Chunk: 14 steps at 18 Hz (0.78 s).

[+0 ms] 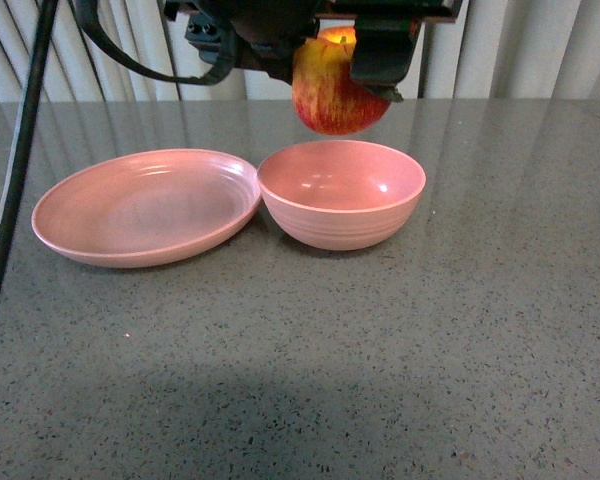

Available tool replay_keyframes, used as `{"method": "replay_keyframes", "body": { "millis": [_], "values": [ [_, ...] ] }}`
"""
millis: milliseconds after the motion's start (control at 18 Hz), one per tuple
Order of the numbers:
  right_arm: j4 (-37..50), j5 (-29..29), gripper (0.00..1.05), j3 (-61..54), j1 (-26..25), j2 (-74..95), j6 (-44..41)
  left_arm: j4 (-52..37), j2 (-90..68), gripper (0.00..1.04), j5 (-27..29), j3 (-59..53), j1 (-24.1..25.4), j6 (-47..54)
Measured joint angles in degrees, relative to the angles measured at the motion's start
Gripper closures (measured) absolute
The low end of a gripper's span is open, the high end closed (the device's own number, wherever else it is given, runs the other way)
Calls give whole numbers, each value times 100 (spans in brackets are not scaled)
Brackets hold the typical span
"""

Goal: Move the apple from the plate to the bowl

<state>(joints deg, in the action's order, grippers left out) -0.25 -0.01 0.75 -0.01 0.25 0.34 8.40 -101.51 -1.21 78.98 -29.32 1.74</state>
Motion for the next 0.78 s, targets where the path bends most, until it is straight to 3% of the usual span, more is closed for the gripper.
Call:
{"method": "replay_keyframes", "body": {
  "millis": [776],
  "values": [
    [0, 0, 7, 0, 0, 0, 0, -310, -820, 37, 168, 105, -20, -201]
  ]
}}
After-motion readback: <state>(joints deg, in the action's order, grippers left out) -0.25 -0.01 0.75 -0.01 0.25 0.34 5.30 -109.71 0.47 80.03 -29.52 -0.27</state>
